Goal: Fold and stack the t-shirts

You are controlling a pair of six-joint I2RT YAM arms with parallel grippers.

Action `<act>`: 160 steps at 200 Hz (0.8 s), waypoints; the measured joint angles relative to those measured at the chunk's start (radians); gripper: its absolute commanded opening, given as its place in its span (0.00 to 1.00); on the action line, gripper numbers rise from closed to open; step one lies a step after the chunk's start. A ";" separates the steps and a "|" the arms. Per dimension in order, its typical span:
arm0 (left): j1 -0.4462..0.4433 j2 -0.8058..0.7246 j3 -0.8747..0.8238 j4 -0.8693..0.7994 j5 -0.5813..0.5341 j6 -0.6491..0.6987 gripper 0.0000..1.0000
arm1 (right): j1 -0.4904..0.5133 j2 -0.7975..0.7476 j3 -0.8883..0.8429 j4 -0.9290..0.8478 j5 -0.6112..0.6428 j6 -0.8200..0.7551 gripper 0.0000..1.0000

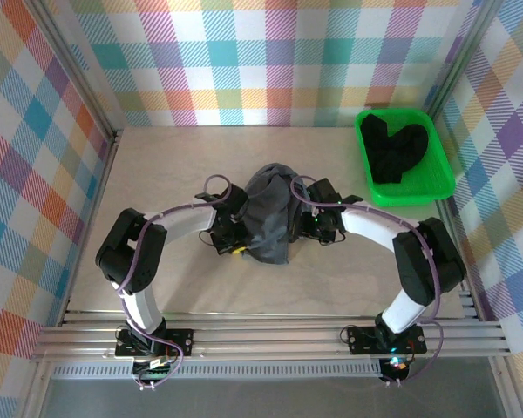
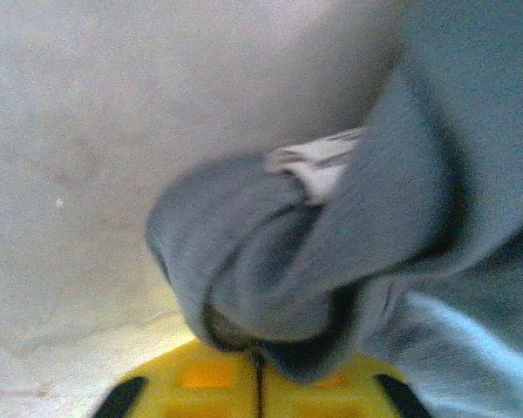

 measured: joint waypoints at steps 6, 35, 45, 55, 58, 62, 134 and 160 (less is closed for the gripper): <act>0.000 -0.003 0.013 0.002 -0.013 -0.003 0.00 | -0.006 0.018 0.000 0.005 -0.003 0.005 0.30; 0.017 -0.078 0.043 -0.021 -0.071 -0.009 0.00 | -0.026 0.098 0.028 -0.006 -0.004 0.014 0.01; 0.032 -0.123 0.052 -0.044 -0.085 -0.010 0.00 | -0.029 0.097 0.047 -0.019 0.014 0.023 0.00; 0.055 -0.175 0.068 -0.066 -0.097 -0.011 0.00 | -0.029 0.093 0.071 -0.028 0.033 0.013 0.00; 0.064 -0.189 0.072 -0.071 -0.097 -0.011 0.00 | -0.029 0.090 0.079 -0.033 0.045 0.009 0.00; 0.076 -0.211 0.082 -0.079 -0.101 -0.011 0.00 | -0.029 0.085 0.089 -0.037 0.051 0.005 0.00; 0.276 -0.391 0.300 -0.158 -0.101 -0.011 0.00 | -0.122 -0.150 0.315 -0.155 0.200 -0.129 0.00; 0.296 -0.430 0.387 -0.161 -0.116 -0.005 0.00 | -0.180 -0.228 0.369 -0.170 0.225 -0.172 0.00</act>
